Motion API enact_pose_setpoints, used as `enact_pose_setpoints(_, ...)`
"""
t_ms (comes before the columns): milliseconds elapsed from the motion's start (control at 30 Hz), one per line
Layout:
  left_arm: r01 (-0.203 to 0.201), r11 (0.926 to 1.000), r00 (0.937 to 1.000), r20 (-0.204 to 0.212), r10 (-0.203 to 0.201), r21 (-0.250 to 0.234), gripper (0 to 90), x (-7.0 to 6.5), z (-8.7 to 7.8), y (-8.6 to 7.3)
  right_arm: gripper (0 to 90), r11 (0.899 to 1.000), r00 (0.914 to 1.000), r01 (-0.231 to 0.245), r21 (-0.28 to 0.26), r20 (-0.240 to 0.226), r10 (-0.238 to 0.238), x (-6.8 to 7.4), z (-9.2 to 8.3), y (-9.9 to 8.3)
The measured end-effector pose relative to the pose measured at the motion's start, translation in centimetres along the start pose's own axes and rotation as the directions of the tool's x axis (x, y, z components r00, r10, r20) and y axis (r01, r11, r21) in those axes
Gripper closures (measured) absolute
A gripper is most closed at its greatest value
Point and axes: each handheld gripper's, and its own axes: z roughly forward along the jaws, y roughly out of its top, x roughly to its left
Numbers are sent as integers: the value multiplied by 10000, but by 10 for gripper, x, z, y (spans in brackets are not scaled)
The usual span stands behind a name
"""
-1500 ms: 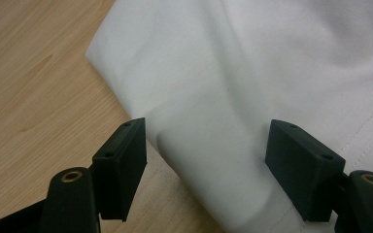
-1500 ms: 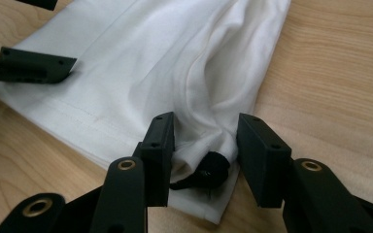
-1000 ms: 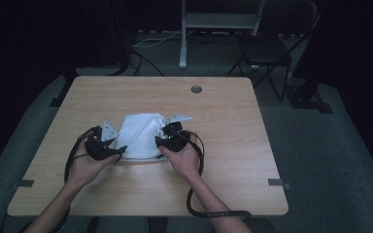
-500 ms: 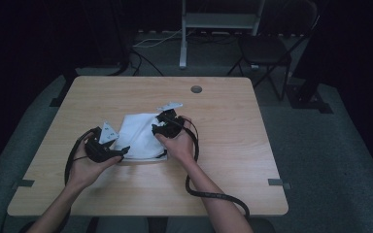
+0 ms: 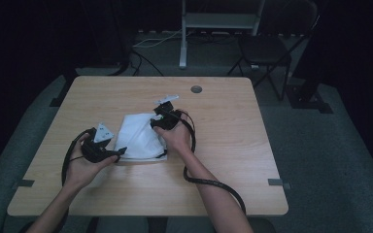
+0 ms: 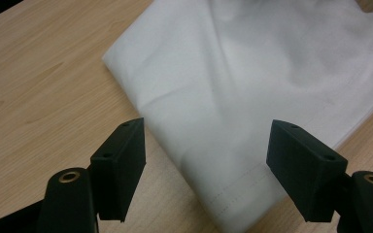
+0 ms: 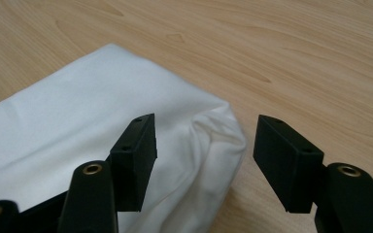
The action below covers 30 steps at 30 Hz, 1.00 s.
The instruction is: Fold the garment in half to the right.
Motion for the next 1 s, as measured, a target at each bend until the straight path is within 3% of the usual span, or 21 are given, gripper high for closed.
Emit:
enact_pose_setpoints(400,-160,9998,9998,80,159,67,299,-3,3,0,496,10000,10000,-36,85,55,36,-8,10,6)
enact_pose_setpoints(567,-247,9996,9996,109,245,165,300,-5,6,-1,590,9993,9997,247,286,77,-249,-7,17,5)
enact_pose_setpoints(733,-315,9991,9994,123,312,268,300,-7,9,-2,674,9995,9994,178,249,302,-185,-9,16,3)
enact_pose_setpoints(1000,-382,9986,9992,124,377,356,299,-8,11,-2,676,9995,9984,-6,321,557,-12,-18,10,2)
